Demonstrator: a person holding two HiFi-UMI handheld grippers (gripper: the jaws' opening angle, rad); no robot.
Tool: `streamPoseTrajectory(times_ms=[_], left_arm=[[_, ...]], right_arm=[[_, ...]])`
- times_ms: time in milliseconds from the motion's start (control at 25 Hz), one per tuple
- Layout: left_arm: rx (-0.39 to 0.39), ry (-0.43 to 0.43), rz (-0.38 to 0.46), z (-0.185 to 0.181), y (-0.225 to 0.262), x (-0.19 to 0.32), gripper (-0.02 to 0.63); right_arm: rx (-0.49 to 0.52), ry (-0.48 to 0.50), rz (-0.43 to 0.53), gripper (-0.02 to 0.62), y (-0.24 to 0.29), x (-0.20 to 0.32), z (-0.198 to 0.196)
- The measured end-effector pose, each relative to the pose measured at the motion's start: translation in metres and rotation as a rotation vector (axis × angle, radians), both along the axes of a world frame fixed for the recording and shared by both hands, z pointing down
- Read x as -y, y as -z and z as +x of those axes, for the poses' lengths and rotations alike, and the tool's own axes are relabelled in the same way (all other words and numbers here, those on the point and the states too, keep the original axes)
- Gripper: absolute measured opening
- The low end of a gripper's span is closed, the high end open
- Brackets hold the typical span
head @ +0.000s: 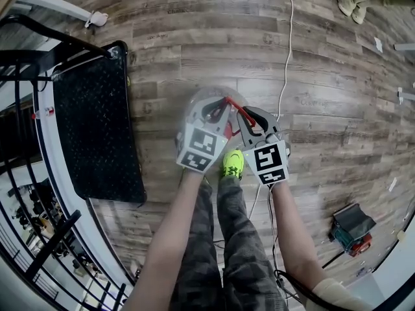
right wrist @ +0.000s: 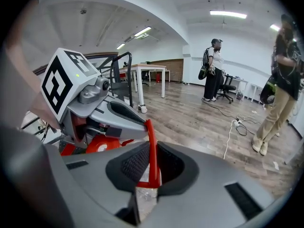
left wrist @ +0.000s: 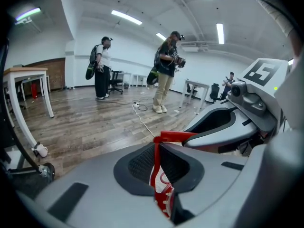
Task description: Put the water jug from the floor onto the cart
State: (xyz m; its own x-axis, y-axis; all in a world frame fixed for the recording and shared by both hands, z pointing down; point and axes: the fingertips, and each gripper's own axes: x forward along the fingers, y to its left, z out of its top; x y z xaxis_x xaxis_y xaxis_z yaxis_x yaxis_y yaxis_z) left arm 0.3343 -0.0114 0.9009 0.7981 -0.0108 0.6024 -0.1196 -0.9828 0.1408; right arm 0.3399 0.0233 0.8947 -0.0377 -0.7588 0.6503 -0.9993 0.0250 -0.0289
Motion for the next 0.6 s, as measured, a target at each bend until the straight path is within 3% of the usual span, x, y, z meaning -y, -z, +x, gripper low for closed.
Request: streamPoseTrajectory(times_ms=[320,600], left_arm=[[-0.018,0.016,0.055,0.000,0.018,0.011,0.032],[-0.045,0.050,0.084,0.004,0.049,0.033,0.032]], right_arm=[[0.038,0.002,0.046,0.054,0.014,0.010,-0.002],[0.003,0.028,0.078,0.054,0.044,0.032,0.004]])
